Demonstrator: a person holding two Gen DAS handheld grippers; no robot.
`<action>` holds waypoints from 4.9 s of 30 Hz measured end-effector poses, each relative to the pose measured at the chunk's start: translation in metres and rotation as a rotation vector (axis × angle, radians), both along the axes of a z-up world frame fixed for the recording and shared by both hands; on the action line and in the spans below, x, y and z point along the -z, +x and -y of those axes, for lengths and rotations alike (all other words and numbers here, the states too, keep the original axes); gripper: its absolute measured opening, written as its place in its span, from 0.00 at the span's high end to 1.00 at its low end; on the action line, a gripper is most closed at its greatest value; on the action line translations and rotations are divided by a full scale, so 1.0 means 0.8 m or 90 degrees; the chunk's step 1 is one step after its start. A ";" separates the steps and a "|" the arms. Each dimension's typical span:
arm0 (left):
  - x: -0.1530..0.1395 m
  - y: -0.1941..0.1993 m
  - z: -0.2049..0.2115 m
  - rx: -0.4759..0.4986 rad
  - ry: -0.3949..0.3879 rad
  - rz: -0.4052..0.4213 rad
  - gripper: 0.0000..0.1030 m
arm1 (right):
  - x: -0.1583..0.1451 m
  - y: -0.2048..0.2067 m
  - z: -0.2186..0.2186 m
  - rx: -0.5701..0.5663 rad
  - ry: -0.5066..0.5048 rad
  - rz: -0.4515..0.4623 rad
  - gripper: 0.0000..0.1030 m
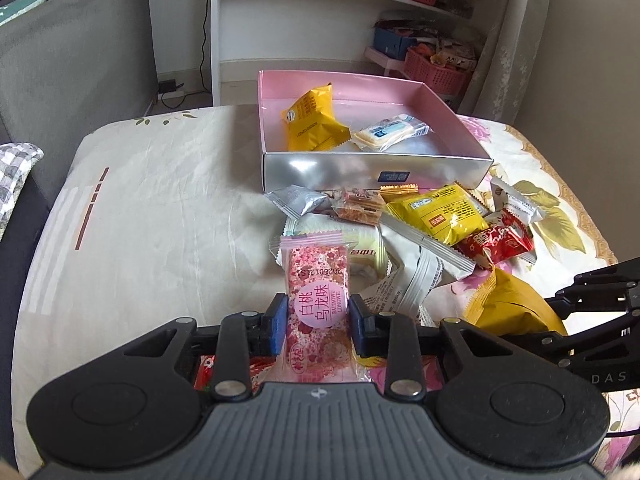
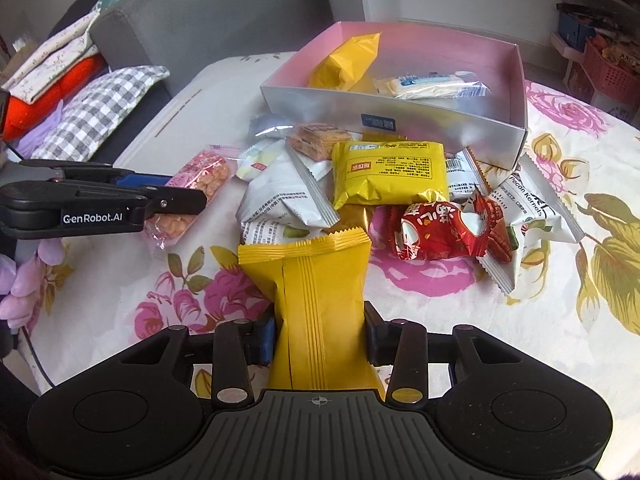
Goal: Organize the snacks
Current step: 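Grasp the pink nougat packet with the left tool while the right tool grasps the large yellow pastry bag, then carry both packets into the pink box and open both tools, then withdraw both tools from the box back over the snack pile, then grasp the red-white candy with the left tool while the right tool grasps a white paper snack bag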
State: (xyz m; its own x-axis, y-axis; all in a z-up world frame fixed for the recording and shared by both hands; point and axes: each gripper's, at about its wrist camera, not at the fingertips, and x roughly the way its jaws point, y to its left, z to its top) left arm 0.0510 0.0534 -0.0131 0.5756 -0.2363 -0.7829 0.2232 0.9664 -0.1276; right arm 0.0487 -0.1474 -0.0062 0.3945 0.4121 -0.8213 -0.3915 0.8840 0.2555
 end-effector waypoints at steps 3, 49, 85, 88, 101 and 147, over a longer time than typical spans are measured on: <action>-0.004 0.001 0.000 -0.002 -0.009 0.002 0.72 | -0.013 0.004 0.008 0.020 0.023 0.006 0.61; 0.022 0.188 0.087 -0.071 -0.011 0.080 0.72 | 0.001 0.212 0.103 0.347 0.244 0.088 0.61; 0.000 0.141 0.084 -0.005 0.003 0.102 0.26 | -0.032 0.189 0.110 0.343 0.276 0.124 0.14; -0.006 0.126 0.080 -0.001 0.008 0.102 0.22 | -0.040 0.175 0.113 0.346 0.279 0.118 0.13; -0.025 0.060 0.037 -0.055 0.031 0.073 0.06 | -0.062 0.107 0.088 0.292 0.192 0.105 0.08; 0.060 -0.051 -0.050 0.038 0.060 0.079 0.24 | 0.057 -0.020 -0.073 -0.009 -0.021 0.224 0.06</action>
State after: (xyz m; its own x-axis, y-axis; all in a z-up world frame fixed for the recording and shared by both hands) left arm 0.0104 0.0936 -0.0611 0.6562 -0.2020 -0.7270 0.2888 0.9574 -0.0053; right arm 0.0330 -0.0893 -0.0520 0.6501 0.3952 -0.6490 -0.4630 0.8833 0.0740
